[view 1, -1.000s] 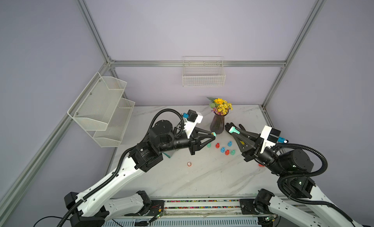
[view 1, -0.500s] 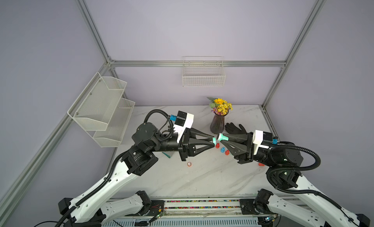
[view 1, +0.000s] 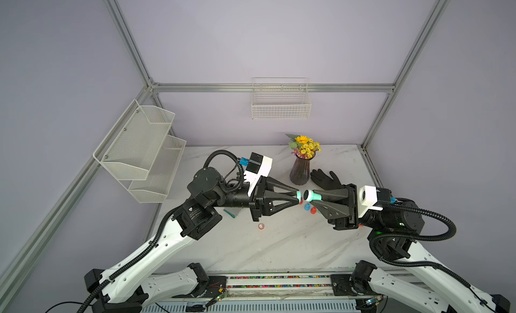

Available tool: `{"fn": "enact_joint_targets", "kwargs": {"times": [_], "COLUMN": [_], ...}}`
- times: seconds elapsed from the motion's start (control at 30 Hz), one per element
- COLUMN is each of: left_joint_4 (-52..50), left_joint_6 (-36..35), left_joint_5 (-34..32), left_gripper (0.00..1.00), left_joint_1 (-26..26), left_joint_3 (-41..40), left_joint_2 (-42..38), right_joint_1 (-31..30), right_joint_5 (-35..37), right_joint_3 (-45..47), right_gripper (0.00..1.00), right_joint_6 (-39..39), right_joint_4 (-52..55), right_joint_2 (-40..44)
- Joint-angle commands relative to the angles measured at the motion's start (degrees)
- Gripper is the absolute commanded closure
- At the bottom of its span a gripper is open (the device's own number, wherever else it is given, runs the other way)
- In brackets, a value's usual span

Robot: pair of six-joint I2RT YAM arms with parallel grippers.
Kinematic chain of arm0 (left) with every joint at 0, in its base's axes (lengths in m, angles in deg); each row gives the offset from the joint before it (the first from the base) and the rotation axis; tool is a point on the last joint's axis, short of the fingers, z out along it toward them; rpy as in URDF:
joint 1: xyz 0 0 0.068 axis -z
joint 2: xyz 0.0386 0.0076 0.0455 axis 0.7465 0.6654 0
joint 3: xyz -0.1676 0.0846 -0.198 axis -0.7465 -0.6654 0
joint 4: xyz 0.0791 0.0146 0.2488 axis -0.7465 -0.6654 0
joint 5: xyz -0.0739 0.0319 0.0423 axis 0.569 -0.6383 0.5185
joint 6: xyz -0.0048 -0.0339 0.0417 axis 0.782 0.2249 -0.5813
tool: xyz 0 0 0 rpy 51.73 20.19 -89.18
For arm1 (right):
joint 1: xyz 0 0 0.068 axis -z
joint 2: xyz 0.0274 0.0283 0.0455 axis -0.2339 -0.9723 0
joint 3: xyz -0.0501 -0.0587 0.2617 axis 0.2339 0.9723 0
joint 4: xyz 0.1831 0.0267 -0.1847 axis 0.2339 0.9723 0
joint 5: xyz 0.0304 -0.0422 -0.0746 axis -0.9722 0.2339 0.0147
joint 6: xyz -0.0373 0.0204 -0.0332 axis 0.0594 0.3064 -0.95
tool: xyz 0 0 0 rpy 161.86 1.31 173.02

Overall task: Close the stamp cap
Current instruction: Close the cover of the stamp.

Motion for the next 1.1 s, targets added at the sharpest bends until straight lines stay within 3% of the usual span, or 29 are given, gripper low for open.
{"fn": "enact_joint_targets", "kwargs": {"times": [0.0,0.4,0.7,1.07], "left_joint_4": [3.14,5.87,2.99,3.30], "left_joint_6": [0.95,2.56,1.69,1.66], "left_joint_5": [0.40,3.12,2.61,2.65], "left_gripper": [0.79,0.80,0.80,0.81], "left_joint_1": [-0.08,-0.08,-0.08,-0.07], "left_joint_3": [0.72,0.70,2.43,3.01], "left_joint_2": [0.16,0.79,2.27,2.35], "right_joint_1": [0.13,0.18,0.21,0.14], "right_joint_5": [-2.84,0.47,-1.35,-1.25], "right_joint_3": [-1.88,-2.89,-4.11,-9.00], "right_gripper": [1.00,1.00,1.00,1.00], "right_joint_6": [1.14,-1.31,-2.85,-11.92], "right_joint_4": [-1.94,2.86,7.20,25.56], "right_joint_2": [-0.74,-0.86,-1.36,-1.04]}}
